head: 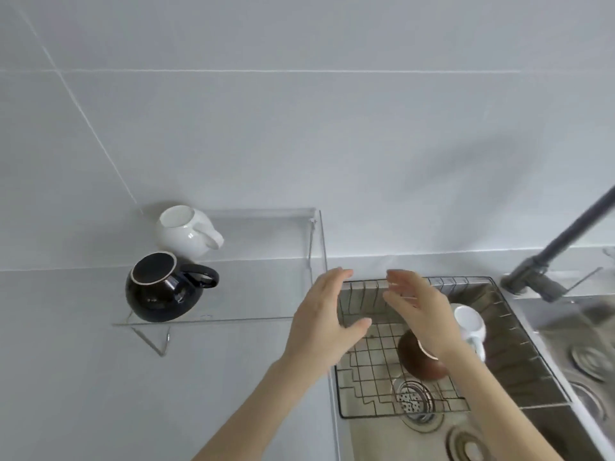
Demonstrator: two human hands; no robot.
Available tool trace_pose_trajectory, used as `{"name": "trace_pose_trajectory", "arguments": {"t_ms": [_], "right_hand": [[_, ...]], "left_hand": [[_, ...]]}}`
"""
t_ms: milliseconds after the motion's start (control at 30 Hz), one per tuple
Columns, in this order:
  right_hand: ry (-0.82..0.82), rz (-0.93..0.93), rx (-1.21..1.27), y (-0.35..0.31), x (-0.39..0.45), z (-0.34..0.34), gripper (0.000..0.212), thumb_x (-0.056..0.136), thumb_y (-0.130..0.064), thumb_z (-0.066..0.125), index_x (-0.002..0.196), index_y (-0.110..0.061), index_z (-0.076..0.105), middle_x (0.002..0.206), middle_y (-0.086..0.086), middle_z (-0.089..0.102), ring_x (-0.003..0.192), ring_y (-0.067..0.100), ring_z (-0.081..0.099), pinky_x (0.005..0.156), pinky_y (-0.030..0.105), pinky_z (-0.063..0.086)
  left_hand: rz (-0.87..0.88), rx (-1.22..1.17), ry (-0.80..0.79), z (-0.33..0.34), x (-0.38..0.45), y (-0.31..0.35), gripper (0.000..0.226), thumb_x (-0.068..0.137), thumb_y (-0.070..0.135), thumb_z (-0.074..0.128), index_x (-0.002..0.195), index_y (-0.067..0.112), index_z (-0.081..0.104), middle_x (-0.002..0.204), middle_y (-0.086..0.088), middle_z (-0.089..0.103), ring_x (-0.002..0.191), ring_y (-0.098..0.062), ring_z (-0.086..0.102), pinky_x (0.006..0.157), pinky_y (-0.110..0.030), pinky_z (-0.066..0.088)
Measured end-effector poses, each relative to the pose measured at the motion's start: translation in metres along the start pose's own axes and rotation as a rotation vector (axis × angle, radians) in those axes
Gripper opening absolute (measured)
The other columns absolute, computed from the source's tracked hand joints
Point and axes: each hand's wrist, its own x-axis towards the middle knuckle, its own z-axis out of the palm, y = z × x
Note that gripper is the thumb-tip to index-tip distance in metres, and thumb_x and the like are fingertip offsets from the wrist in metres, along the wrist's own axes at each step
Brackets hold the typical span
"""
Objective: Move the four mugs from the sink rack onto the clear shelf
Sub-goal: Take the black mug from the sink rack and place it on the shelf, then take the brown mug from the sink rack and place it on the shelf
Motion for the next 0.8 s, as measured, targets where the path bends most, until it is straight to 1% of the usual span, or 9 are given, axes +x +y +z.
{"name": "trace_pose_trajectory", "arguments": {"t_ms": [100, 167, 267, 333, 400, 500, 533, 667, 800], "right_hand": [[0.013, 0.198, -0.096, 0.059, -0.012, -0.036, 0.028, 0.083, -0.010, 0.062, 0.110, -0.016, 0.061, 0.098, 0.000, 0.063, 0.100, 0.023, 0.062, 0.085, 0.031, 0.048], [-0.003, 0.302, -0.130, 0.090, -0.015, -0.056, 0.026, 0.083, -0.011, 0.062, 0.108, -0.016, 0.062, 0.100, 0.004, 0.066, 0.098, 0.026, 0.063, 0.075, 0.031, 0.051], [-0.024, 0.352, -0.234, 0.125, -0.015, -0.070, 0.028, 0.081, -0.017, 0.063, 0.109, -0.017, 0.062, 0.105, 0.009, 0.068, 0.097, 0.026, 0.063, 0.081, 0.034, 0.049], [-0.059, 0.378, -0.271, 0.143, -0.014, -0.073, 0.032, 0.081, -0.019, 0.062, 0.113, -0.017, 0.059, 0.108, 0.010, 0.067, 0.099, 0.026, 0.062, 0.081, 0.033, 0.047], [-0.102, 0.382, -0.310, 0.155, -0.013, -0.072, 0.038, 0.081, -0.015, 0.061, 0.118, -0.014, 0.055, 0.112, 0.012, 0.066, 0.103, 0.028, 0.060, 0.084, 0.035, 0.047], [-0.160, 0.353, -0.361, 0.172, -0.009, -0.070, 0.038, 0.081, -0.010, 0.060, 0.118, -0.011, 0.054, 0.113, 0.013, 0.066, 0.103, 0.029, 0.061, 0.089, 0.040, 0.049], [-0.177, 0.341, -0.387, 0.178, -0.007, -0.069, 0.036, 0.081, -0.010, 0.059, 0.116, -0.012, 0.054, 0.114, 0.013, 0.065, 0.102, 0.029, 0.063, 0.088, 0.042, 0.051], [-0.226, 0.314, -0.525, 0.197, -0.003, -0.062, 0.025, 0.084, -0.008, 0.053, 0.107, -0.015, 0.054, 0.114, 0.008, 0.060, 0.090, 0.026, 0.066, 0.073, 0.035, 0.054], [-0.177, 0.332, -0.568, 0.207, -0.001, -0.058, 0.019, 0.085, -0.007, 0.049, 0.102, -0.011, 0.057, 0.111, 0.010, 0.060, 0.084, 0.032, 0.064, 0.065, 0.037, 0.050]], "left_hand": [[-0.070, -0.022, -0.215, 0.051, 0.008, -0.001, 0.069, 0.075, 0.031, 0.068, 0.135, 0.025, 0.034, 0.142, 0.006, 0.042, 0.129, -0.008, 0.039, 0.101, -0.015, 0.024], [-0.139, -0.041, -0.337, 0.084, 0.016, -0.006, 0.072, 0.074, 0.031, 0.070, 0.135, 0.025, 0.033, 0.143, 0.004, 0.041, 0.130, -0.011, 0.038, 0.105, -0.021, 0.027], [-0.227, -0.060, -0.450, 0.124, 0.029, -0.012, 0.078, 0.069, 0.029, 0.074, 0.136, 0.024, 0.033, 0.144, 0.000, 0.040, 0.132, -0.016, 0.037, 0.110, -0.033, 0.030], [-0.265, -0.069, -0.498, 0.151, 0.037, -0.015, 0.082, 0.065, 0.024, 0.077, 0.135, 0.020, 0.034, 0.143, -0.002, 0.039, 0.132, -0.017, 0.036, 0.106, -0.027, 0.027], [-0.289, -0.063, -0.519, 0.174, 0.043, -0.020, 0.086, 0.062, 0.021, 0.079, 0.135, 0.016, 0.033, 0.142, -0.004, 0.036, 0.131, -0.018, 0.034, 0.103, -0.024, 0.024], [-0.321, -0.037, -0.516, 0.202, 0.049, -0.029, 0.092, 0.056, 0.021, 0.082, 0.133, 0.013, 0.032, 0.141, -0.006, 0.035, 0.130, -0.020, 0.034, 0.106, -0.030, 0.028], [-0.329, -0.033, -0.498, 0.208, 0.050, -0.032, 0.092, 0.056, 0.020, 0.082, 0.132, 0.013, 0.032, 0.141, -0.007, 0.035, 0.130, -0.020, 0.035, 0.105, -0.029, 0.027], [-0.341, -0.063, -0.430, 0.223, 0.052, -0.040, 0.089, 0.057, 0.014, 0.082, 0.131, 0.012, 0.034, 0.137, -0.006, 0.042, 0.127, -0.019, 0.038, 0.096, -0.020, 0.024], [-0.340, -0.078, -0.396, 0.230, 0.051, -0.044, 0.085, 0.051, 0.016, 0.084, 0.124, 0.019, 0.041, 0.123, -0.001, 0.056, 0.114, -0.018, 0.050, 0.095, -0.027, 0.039]]}}
